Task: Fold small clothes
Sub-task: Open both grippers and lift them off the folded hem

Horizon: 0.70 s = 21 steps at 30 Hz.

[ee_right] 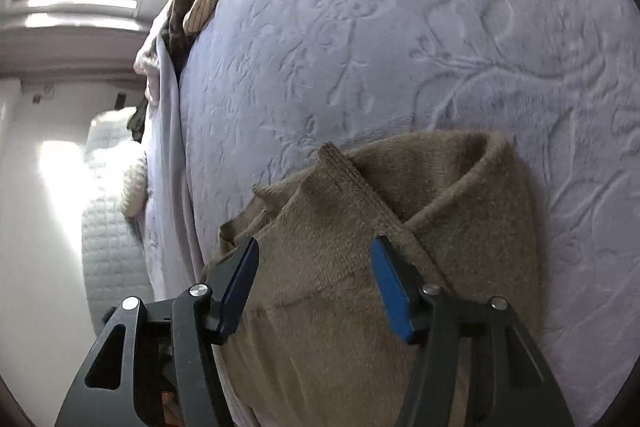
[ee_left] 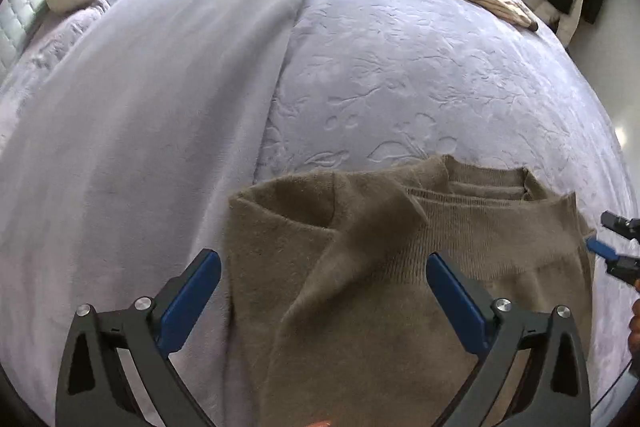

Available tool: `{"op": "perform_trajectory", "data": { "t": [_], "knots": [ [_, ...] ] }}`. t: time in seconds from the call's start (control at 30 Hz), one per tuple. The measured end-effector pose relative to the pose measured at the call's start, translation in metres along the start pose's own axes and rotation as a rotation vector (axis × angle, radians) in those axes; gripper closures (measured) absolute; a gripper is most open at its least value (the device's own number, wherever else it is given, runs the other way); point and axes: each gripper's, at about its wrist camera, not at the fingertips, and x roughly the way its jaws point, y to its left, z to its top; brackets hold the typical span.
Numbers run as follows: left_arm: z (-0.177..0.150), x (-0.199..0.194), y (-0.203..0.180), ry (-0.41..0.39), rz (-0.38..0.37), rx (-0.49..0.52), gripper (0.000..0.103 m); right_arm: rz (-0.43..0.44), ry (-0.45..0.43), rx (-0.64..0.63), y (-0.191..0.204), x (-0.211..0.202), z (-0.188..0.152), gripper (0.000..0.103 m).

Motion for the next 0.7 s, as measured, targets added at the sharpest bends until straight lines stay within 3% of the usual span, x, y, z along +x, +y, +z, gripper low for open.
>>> {"op": "perform_trajectory", "data": {
  "t": [0.1, 0.17, 0.27, 0.33, 0.5, 0.6, 0.7],
  "knots": [
    [0.001, -0.007, -0.007, 0.003, -0.069, 0.029, 0.000, -0.026, -0.005, -0.092, 0.017, -0.007, -0.006, 0.041],
    [0.000, 0.002, -0.015, 0.044, -0.131, 0.055, 0.000, -0.044, -0.003, -0.143, 0.026, -0.006, -0.008, 0.041],
    [-0.002, 0.029, -0.030, 0.104, -0.159, 0.073, 0.000, -0.043, 0.034, -0.171, 0.032, 0.006, -0.012, 0.042],
    [0.000, 0.045, -0.032, 0.110, -0.133, 0.067, 0.000, -0.068, 0.049, -0.177, 0.031, 0.016, -0.014, 0.042],
    [0.021, 0.074, -0.006, 0.076, 0.029, 0.014, 0.000, -0.100, 0.081, -0.160, 0.012, 0.032, -0.020, 0.044],
    [0.028, 0.077, 0.009, 0.082, 0.022, -0.019, 0.000, -0.086, 0.061, -0.154, 0.007, 0.029, -0.022, 0.045],
    [0.027, 0.063, 0.001, 0.062, 0.059, 0.030, 0.000, -0.106, 0.053, -0.173, 0.010, 0.024, -0.025, 0.044]
  ]
}}
